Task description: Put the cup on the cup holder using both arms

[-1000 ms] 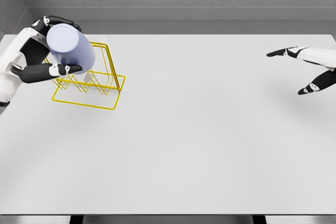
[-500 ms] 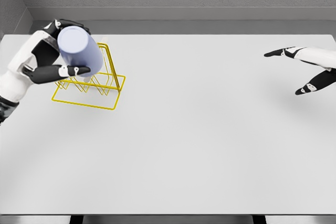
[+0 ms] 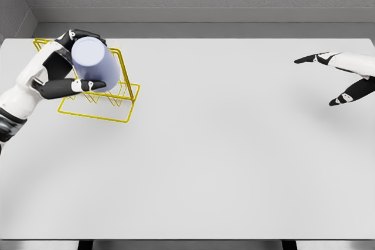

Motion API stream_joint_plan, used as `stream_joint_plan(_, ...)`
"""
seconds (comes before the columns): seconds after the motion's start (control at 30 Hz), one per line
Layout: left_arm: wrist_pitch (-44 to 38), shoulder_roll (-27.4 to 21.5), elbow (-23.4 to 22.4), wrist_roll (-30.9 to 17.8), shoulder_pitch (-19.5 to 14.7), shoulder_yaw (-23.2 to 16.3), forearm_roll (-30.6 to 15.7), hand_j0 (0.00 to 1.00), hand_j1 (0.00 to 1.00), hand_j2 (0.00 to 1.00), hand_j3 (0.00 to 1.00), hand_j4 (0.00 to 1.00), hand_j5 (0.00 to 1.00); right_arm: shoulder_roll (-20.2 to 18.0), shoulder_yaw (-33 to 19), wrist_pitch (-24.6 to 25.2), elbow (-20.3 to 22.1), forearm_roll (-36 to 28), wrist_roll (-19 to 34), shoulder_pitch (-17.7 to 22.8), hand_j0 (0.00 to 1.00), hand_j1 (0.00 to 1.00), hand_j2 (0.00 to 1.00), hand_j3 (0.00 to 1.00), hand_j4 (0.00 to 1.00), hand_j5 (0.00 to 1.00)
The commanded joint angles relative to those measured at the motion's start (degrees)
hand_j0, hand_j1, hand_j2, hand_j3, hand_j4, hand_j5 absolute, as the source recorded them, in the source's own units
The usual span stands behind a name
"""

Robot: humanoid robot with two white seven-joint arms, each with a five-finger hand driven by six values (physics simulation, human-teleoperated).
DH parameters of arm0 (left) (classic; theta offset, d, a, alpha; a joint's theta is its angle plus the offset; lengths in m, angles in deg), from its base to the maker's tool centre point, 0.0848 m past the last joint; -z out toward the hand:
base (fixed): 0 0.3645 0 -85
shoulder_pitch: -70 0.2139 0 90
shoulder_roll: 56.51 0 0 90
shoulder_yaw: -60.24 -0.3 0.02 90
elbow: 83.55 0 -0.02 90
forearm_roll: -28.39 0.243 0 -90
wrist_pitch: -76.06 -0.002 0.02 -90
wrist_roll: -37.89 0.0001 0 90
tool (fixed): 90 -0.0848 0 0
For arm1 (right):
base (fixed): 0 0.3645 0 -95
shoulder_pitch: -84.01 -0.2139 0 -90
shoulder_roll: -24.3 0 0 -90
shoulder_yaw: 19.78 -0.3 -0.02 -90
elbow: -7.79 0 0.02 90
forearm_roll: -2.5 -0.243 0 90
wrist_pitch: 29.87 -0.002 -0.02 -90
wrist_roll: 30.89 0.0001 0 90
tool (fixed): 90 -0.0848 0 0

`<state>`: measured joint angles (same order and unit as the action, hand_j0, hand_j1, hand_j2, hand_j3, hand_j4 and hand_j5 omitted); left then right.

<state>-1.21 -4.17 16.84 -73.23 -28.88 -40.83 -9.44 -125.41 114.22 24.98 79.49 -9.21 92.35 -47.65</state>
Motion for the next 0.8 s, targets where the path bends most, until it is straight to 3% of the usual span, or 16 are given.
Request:
stream_joint_plan(0.0,-0.1,-0.1,-0.1,0.0,0.0,0.0,-0.3,0.52,0.52,0.52,0.52,0.52,0.52,-0.1,-0.1,0.1,0.0,-0.4,0.0,0.0,1.00,1.00,1.00,1.00,1.00,1.00)
stream_joint_plan(0.43,0.0,-0.3,-0.1,-0.2,3.0,0.0,-0.2,0.54,0.54,0.54,0.54,0.54,0.54,0.0,0.0,0.1,0.0,-0.4,0.0,0.0,1.00,1.00,1.00,1.00,1.00,1.00)
stream_joint_plan(0.77,0.0,-0.8,-0.2,-0.2,3.0,0.1,-0.6,0.54,0.54,0.54,0.54,0.54,0.54,0.0,0.0,0.1,0.0,-0.4,0.0,0.0,1.00,1.00,1.00,1.00,1.00,1.00)
